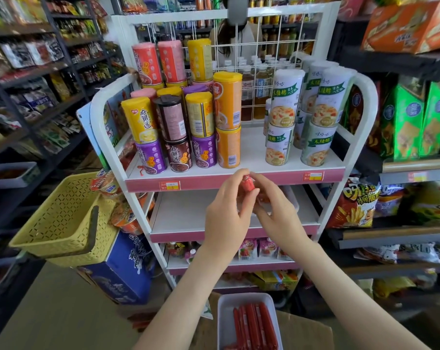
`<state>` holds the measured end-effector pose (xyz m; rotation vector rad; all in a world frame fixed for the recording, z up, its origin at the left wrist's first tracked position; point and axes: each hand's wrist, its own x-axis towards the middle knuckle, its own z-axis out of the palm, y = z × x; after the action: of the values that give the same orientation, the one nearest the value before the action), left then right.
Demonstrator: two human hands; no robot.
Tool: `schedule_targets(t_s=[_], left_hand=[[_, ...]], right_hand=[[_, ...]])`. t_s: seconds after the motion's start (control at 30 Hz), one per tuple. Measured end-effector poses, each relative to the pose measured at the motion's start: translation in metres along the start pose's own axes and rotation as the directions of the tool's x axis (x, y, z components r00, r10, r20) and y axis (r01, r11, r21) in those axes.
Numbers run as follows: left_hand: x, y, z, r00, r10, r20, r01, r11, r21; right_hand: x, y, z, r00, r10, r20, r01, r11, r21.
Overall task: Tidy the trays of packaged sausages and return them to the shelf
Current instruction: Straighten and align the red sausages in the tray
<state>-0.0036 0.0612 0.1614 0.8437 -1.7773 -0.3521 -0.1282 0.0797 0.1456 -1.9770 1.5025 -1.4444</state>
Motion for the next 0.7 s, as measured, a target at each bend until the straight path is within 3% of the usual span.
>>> schedule_targets(t_s=[0.07, 0.13, 0.17, 0.23, 0.3, 0.33, 0.43, 0.57, 0.7], left_hand=[[0.0, 0.001, -0.001, 0.998, -0.06, 0.012, 0.06, 0.996, -0.061], [0.001, 0.001, -0.003, 0.98, -0.17, 0.1, 0.189, 0.955, -0.228], [-0.001, 0.0, -0.005, 0.964, -0.202, 0.173, 0.244, 0.93, -0.276], [-0.007, -0.005, -0.01, 0.921, -0.195, 0.338, 0.289, 0.922, -0.256], [-0.016, -0.013, -0.012, 0.86, -0.158, 0.485, 0.284, 0.938, -0.2], [-0.02, -0.015, -0.013, 0.836, -0.155, 0.526, 0.282, 0.944, -0.17], [-0.033, -0.018, -0.011, 0.84, -0.18, 0.512, 0.26, 0.961, -0.09], [-0.045, -0.025, -0.009, 0.916, -0.22, 0.336, 0.185, 0.974, 0.134], [-0.053, -0.035, -0.005, 0.856, -0.398, 0.33, 0.324, 0.91, 0.256]], right_hand=[[-0.001, -0.007, 0.001, 1.0, 0.002, -0.016, 0.0, 0.994, 0.11], [-0.001, -0.013, -0.002, 0.991, 0.132, 0.013, -0.128, 0.921, 0.367], [0.0, -0.014, -0.004, 0.973, 0.228, 0.045, -0.219, 0.832, 0.51], [0.001, -0.011, -0.008, 0.901, 0.403, 0.161, -0.376, 0.539, 0.754], [0.001, -0.007, -0.013, 0.824, 0.497, 0.271, -0.447, 0.277, 0.851], [0.001, -0.006, -0.015, 0.797, 0.522, 0.303, -0.473, 0.227, 0.852], [-0.003, 0.001, -0.011, 0.738, 0.575, 0.353, -0.546, 0.2, 0.814], [-0.009, 0.015, 0.0, 0.672, 0.667, 0.323, -0.556, 0.166, 0.815], [-0.016, 0.031, 0.013, 0.651, 0.7, 0.293, -0.572, 0.2, 0.795]])
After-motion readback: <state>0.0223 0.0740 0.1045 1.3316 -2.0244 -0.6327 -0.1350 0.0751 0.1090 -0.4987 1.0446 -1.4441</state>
